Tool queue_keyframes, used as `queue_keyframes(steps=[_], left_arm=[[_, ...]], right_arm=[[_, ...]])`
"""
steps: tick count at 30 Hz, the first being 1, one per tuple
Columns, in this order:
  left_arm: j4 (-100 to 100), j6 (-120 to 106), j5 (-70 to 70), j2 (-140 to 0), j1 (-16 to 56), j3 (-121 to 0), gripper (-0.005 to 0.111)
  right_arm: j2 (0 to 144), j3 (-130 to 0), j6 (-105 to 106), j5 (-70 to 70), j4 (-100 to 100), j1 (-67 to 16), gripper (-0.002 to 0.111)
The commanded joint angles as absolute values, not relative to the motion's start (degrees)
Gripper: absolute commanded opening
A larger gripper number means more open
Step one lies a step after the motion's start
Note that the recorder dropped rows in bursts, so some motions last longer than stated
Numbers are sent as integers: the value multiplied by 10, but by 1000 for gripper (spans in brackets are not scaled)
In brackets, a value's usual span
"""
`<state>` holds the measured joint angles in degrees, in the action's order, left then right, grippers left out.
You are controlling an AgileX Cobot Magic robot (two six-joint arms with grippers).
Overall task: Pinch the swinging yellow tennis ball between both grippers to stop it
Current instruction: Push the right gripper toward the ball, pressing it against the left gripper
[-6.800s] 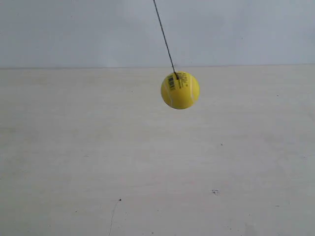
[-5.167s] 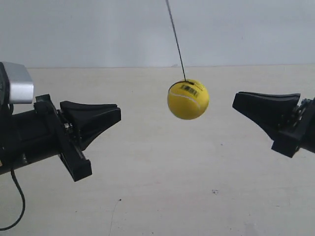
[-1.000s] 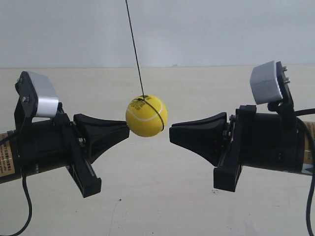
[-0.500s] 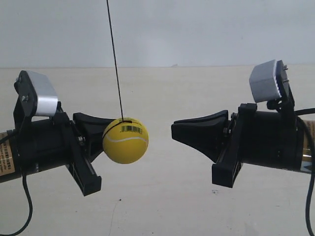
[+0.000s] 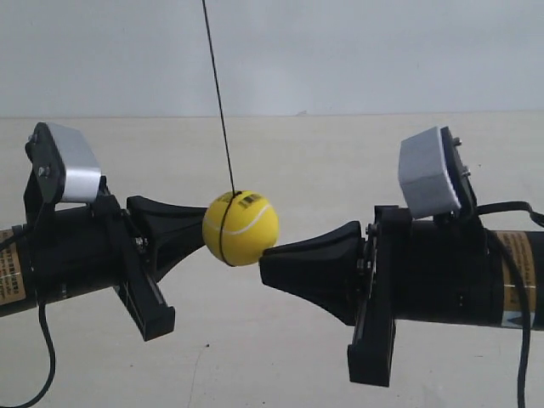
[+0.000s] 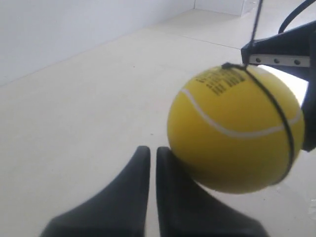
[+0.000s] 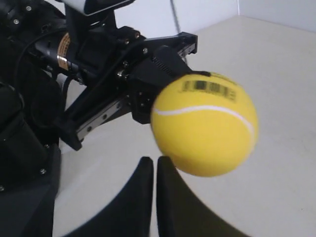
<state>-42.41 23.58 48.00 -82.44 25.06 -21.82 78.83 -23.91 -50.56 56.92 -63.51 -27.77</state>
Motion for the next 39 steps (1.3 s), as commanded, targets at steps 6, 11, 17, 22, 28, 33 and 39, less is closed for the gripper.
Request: queue_keyframes(steps=[6, 11, 17, 22, 28, 33, 39], left_arm=[[-431, 242, 486, -827, 254, -220, 5], [-431, 242, 486, -827, 254, -220, 5], [-431, 240, 484, -827, 254, -220, 5], [-431, 239, 483, -827, 254, -220, 5], [-431, 239, 479, -827, 254, -220, 5], [-431, 239, 479, -827, 254, -220, 5], [-431, 239, 480, -827, 254, -219, 5]], right_arm=[[787, -242, -478, 545, -606, -287, 0], [787, -242, -467, 545, -594, -287, 0], [787, -242, -463, 545, -593, -287, 0], [787, -242, -463, 545, -593, -287, 0], [787, -242, -463, 545, -593, -287, 0], [787, -242, -463, 545, -593, -287, 0], [787, -242, -463, 545, -593, -287, 0]])
